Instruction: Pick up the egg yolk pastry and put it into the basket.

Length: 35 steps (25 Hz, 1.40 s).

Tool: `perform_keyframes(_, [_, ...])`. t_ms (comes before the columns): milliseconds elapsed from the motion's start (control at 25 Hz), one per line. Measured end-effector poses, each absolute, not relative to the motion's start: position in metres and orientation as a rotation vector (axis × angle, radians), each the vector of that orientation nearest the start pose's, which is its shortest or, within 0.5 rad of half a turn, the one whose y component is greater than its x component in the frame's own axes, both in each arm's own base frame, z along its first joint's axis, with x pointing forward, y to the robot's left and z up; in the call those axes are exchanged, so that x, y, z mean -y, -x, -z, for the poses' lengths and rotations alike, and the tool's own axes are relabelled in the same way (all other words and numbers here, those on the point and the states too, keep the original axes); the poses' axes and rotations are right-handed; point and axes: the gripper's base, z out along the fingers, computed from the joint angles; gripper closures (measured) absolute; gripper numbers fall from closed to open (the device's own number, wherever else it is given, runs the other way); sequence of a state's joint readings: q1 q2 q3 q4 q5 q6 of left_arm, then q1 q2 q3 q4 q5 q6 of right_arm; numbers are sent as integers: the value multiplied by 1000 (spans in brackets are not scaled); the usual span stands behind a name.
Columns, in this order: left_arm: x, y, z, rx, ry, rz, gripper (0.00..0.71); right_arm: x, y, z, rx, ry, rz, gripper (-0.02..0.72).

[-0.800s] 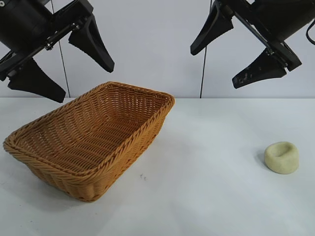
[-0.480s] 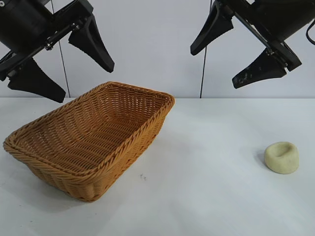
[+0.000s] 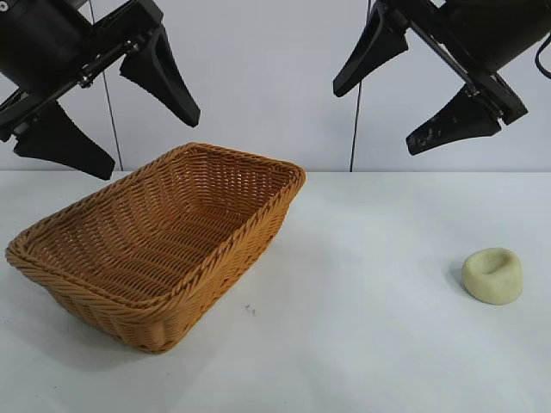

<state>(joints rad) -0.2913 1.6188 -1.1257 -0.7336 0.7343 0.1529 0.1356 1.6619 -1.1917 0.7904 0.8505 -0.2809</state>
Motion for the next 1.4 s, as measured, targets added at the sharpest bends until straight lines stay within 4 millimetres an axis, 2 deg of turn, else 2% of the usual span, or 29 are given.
perform_keyframes(400, [136,-309,-256,-2646,9,863,18,-94,-333,-260,-2630,-30,-889,7])
perform_keyframes(680, [136,-309,-256,-2664,77,884,18,-94,-333,-260,-2630,-30,-889,7])
perform_keyframes(880, [132,-297,-272,-2643,140,904,18,-94,-333,-260,-2630,-30,-889,7])
perform_keyframes(1040, [122,-275,-278,-2655,266,867,18,-94,-333,-260,-2630,-30,-889,7])
perform_keyframes(1120, [117,-261,-274,-2684,332,824,18,-94,-333,-260,-2630,-30,-889,7])
perform_keyframes(1240, [112,-247,-267,-2690,532,778,18,-94,-333,-260,-2631,-31,-889,7])
perform_keyframes(1400, [104,-242,-252,-2671,822,710,18,-94,-333,-260,-2631,-31,-889,7])
